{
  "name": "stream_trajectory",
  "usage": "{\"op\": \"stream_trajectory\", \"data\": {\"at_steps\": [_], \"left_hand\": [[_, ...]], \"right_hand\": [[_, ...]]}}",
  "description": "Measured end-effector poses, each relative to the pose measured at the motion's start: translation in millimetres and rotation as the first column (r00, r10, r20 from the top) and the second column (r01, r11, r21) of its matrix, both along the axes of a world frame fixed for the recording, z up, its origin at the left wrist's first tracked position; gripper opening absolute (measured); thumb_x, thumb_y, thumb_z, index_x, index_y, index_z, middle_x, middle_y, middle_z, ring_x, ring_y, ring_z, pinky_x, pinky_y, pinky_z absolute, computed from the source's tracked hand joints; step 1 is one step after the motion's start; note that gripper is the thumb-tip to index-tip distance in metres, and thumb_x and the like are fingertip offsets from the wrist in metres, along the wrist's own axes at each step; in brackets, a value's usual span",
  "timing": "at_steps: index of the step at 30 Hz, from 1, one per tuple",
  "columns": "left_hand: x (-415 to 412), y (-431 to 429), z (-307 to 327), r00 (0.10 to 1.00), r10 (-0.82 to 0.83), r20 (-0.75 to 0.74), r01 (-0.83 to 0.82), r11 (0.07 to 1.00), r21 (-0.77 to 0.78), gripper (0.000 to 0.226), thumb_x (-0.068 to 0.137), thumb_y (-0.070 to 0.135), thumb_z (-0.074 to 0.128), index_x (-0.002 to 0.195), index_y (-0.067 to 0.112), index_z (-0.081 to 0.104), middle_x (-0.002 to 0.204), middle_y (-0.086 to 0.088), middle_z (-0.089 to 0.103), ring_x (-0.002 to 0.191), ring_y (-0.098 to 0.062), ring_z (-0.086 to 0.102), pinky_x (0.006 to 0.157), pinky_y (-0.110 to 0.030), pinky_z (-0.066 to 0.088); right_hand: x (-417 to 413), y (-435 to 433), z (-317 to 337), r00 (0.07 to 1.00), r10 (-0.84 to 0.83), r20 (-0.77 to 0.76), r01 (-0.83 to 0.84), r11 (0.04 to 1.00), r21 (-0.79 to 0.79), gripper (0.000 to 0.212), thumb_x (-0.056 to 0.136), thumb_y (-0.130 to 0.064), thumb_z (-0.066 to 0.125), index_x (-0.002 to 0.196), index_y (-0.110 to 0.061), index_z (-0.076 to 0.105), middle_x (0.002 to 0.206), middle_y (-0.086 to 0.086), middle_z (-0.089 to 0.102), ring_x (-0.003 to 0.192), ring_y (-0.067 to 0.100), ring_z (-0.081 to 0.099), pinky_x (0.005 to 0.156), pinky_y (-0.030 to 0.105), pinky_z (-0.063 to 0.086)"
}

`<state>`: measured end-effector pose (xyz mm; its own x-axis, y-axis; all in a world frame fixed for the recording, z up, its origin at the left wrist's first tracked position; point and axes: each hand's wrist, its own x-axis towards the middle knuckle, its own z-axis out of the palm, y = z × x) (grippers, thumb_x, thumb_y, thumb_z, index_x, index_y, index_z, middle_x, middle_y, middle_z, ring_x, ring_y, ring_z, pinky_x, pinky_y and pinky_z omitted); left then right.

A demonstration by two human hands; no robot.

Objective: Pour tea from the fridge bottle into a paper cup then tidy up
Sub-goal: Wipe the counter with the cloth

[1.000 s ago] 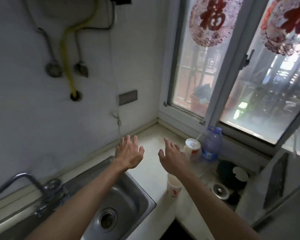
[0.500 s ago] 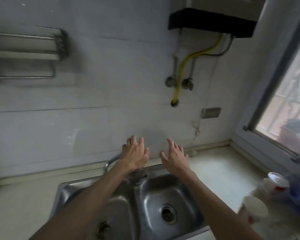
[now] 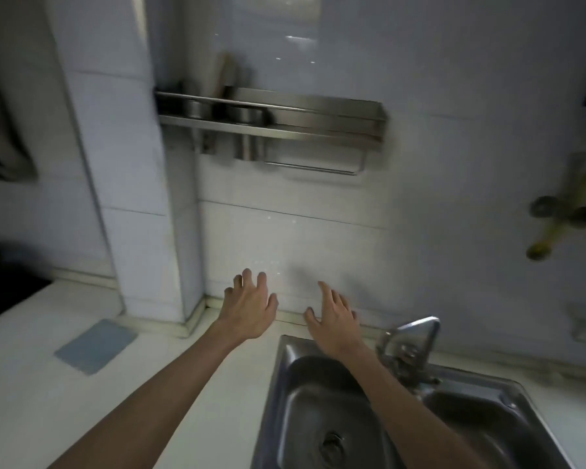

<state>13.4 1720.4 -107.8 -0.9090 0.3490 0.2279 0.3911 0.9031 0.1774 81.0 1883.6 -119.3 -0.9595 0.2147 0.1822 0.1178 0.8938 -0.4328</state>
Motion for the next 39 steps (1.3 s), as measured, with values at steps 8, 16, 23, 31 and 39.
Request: {"op": "stream_trajectory", "data": {"at_steps": [8, 16, 23, 31, 39], "left_hand": [[-1.7, -158.6, -4.6, 0.951, 0.304, 0.046, -0.306, 0.951, 0.038, 0.055, 0.099, 0.039, 0.034, 0.141, 0.004, 0.028, 0.133, -0.016, 0.041, 0.117, -0.031, 0.045, 0.093, -0.041, 0.042], [8.5, -289.9, -21.0, 0.814, 0.573, 0.095, -0.577, 0.817, 0.014, 0.058, 0.1, 0.04, 0.032, 0.146, 0.005, 0.023, 0.139, -0.016, 0.036, 0.122, -0.03, 0.042, 0.097, -0.042, 0.041], [-18.6, -359.2, -25.8, 0.696, 0.712, 0.094, -0.712, 0.701, -0.042, 0.058, 0.1, 0.04, 0.033, 0.146, 0.006, 0.023, 0.14, -0.015, 0.037, 0.124, -0.03, 0.041, 0.097, -0.042, 0.042], [-23.6, -428.0, -34.4, 0.567, 0.816, 0.109, -0.813, 0.576, -0.085, 0.058, 0.1, 0.04, 0.033, 0.146, 0.005, 0.026, 0.141, -0.017, 0.037, 0.126, -0.033, 0.041, 0.098, -0.044, 0.042], [-53.8, -494.6, -59.1, 0.586, 0.799, 0.135, -0.794, 0.6, -0.097, 0.055, 0.1, 0.039, 0.033, 0.143, 0.006, 0.029, 0.139, -0.016, 0.038, 0.125, -0.031, 0.042, 0.097, -0.042, 0.043]], "right_hand": [[-51.0, -142.9, -3.0, 0.956, 0.29, 0.031, -0.291, 0.957, 0.012, 0.062, 0.098, -0.04, 0.042, 0.151, -0.02, 0.018, 0.152, -0.002, 0.035, 0.14, 0.021, 0.028, 0.109, 0.049, 0.028], [-98.3, -276.1, -23.1, 0.826, 0.559, 0.065, -0.557, 0.829, -0.049, 0.064, 0.098, -0.04, 0.042, 0.152, -0.019, 0.017, 0.152, 0.0, 0.034, 0.141, 0.022, 0.026, 0.111, 0.049, 0.027], [-153.6, -349.0, -43.4, 0.726, 0.681, 0.099, -0.667, 0.732, -0.141, 0.061, 0.099, -0.038, 0.041, 0.152, -0.021, 0.016, 0.15, 0.002, 0.037, 0.137, 0.022, 0.029, 0.109, 0.046, 0.026], [-195.6, -400.3, -71.5, 0.666, 0.729, 0.157, -0.703, 0.684, -0.195, 0.06, 0.099, -0.035, 0.044, 0.15, -0.02, 0.018, 0.145, 0.004, 0.041, 0.134, 0.024, 0.031, 0.11, 0.046, 0.028], [-217.0, -468.4, -86.4, 0.667, 0.723, 0.183, -0.703, 0.691, -0.168, 0.062, 0.099, -0.035, 0.044, 0.151, -0.017, 0.018, 0.147, 0.004, 0.041, 0.136, 0.022, 0.031, 0.108, 0.044, 0.032]]}}
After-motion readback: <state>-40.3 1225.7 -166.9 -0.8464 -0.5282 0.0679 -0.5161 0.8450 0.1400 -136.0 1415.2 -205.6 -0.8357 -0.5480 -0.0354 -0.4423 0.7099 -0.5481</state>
